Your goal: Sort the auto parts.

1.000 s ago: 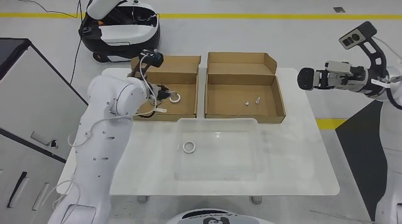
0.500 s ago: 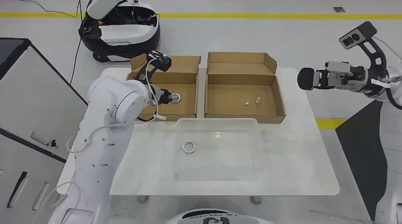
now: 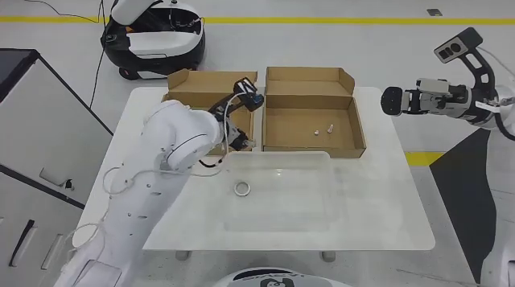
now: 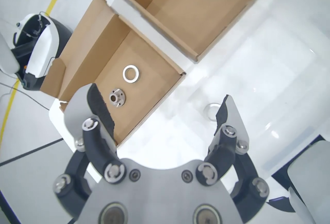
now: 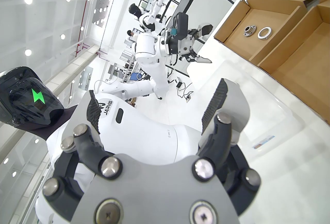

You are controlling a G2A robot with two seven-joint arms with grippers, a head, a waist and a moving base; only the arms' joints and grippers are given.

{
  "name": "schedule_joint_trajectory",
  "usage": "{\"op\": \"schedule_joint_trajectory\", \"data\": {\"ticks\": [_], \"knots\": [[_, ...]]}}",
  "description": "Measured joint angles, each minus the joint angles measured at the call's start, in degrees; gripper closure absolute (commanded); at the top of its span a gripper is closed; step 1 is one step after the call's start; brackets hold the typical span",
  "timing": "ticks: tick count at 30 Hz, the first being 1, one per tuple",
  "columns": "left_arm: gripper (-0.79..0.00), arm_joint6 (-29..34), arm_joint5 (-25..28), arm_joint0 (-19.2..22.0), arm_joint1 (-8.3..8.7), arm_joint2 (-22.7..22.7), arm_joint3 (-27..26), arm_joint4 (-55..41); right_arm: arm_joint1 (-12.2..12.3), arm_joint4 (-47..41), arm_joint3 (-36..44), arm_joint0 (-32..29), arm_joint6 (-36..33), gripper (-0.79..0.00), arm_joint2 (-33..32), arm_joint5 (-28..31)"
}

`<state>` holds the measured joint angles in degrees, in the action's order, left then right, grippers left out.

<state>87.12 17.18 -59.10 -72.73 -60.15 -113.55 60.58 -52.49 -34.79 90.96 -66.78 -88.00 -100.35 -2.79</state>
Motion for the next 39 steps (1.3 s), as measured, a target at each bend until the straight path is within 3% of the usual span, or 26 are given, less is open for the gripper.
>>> {"op": "schedule_joint_trajectory", "data": {"ticks": [6,13,19,26,39], "knots": [[-0.785,0.90,-0.90,8.57,3.64,11.75,0.74,-7.21,0.00,0.00,0.00,0.00,0.00,-0.785,0.00,0.00],[-0.785,0.88,-0.87,21.20,9.61,27.92,2.61,-15.53,0.00,0.00,0.00,0.00,0.00,-0.785,0.00,0.00],[-0.785,0.01,0.00,29.96,13.19,36.58,1.42,-24.74,0.00,0.00,0.00,0.00,0.00,-0.785,0.00,0.00],[-0.785,-2.69,2.68,34.96,15.50,41.72,1.31,-31.83,0.00,0.00,0.00,0.00,0.00,-0.785,0.00,0.00],[-0.785,-3.52,3.33,33.43,15.51,42.76,2.32,-30.40,0.00,0.00,0.00,0.00,0.00,-0.785,0.00,0.00]]}}
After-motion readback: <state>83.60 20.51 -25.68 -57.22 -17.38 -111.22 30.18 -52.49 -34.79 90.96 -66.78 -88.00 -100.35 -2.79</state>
